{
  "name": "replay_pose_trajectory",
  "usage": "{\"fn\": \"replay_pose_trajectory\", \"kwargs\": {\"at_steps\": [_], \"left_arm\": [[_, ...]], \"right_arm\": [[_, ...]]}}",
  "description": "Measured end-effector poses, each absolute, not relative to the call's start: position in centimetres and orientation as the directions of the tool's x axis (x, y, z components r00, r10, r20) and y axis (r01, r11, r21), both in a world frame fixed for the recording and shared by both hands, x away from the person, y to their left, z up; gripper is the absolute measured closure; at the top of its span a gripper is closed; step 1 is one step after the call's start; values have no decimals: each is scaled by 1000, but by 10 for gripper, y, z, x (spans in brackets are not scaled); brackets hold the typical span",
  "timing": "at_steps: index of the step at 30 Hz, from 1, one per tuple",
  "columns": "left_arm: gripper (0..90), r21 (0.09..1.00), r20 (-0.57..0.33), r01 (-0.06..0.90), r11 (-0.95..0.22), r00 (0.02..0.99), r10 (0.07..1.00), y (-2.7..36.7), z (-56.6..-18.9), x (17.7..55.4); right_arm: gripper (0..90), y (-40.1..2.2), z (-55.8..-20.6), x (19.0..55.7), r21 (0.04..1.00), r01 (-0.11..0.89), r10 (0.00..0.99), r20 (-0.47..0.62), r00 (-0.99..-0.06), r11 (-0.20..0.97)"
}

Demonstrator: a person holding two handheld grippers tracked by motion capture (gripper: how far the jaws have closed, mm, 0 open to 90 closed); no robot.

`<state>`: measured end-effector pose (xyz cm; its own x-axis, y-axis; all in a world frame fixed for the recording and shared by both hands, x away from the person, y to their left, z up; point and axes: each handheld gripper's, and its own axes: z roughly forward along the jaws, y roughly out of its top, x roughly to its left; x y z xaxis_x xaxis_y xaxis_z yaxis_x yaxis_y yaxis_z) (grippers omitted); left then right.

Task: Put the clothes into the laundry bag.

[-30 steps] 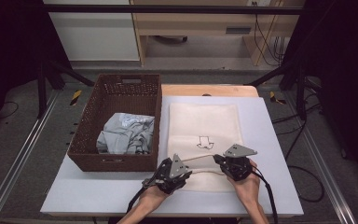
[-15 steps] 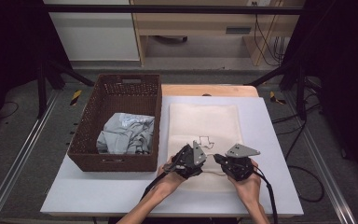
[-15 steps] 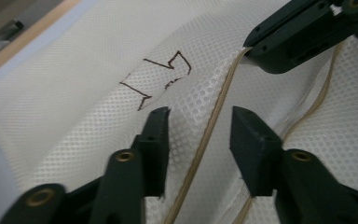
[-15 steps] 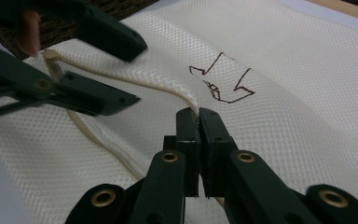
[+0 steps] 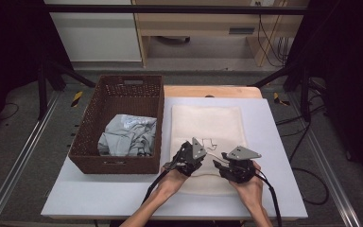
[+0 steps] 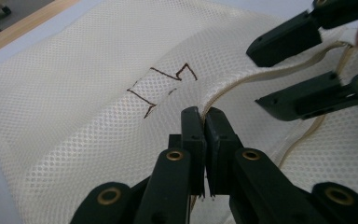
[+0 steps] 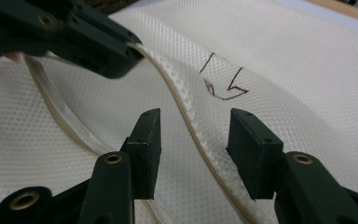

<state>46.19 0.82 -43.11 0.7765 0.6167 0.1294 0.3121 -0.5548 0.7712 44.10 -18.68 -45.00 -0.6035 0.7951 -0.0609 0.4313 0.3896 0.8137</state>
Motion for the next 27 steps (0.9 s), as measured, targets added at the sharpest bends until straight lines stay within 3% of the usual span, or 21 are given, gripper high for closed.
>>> {"fn": "replay_pose_trajectory", "kwargs": {"at_steps": [5,6,8,11,13,14,18,21,27], "left_arm": [[858,767,156,281,-577,791,592,10,-431,457],[854,771,152,281,-572,791,593,10,-431,456],[852,776,136,286,-563,795,591,11,-433,455],[819,777,122,288,-560,804,583,11,-435,456],[801,782,100,294,-549,811,576,13,-435,456],[723,792,79,298,-533,815,574,16,-432,454],[647,824,40,307,-476,806,590,32,-417,446],[534,844,39,298,-446,795,605,50,-400,437],[455,870,44,279,-407,778,627,90,-374,420]], "right_arm": [[579,-182,-456,445,797,433,799,-98,-593,420],[658,-182,-457,446,793,444,808,-99,-581,417],[685,-183,-457,447,795,441,809,-103,-578,417],[845,-183,-455,452,796,453,809,-76,-583,401],[861,-183,-455,452,792,451,806,-85,-586,411],[870,-185,-454,452,793,454,811,-82,-580,405],[870,-188,-452,452,804,460,817,-56,-573,378],[867,-190,-449,451,823,447,818,-36,-575,351],[865,-194,-444,449,842,441,819,-1,-574,310]]}}
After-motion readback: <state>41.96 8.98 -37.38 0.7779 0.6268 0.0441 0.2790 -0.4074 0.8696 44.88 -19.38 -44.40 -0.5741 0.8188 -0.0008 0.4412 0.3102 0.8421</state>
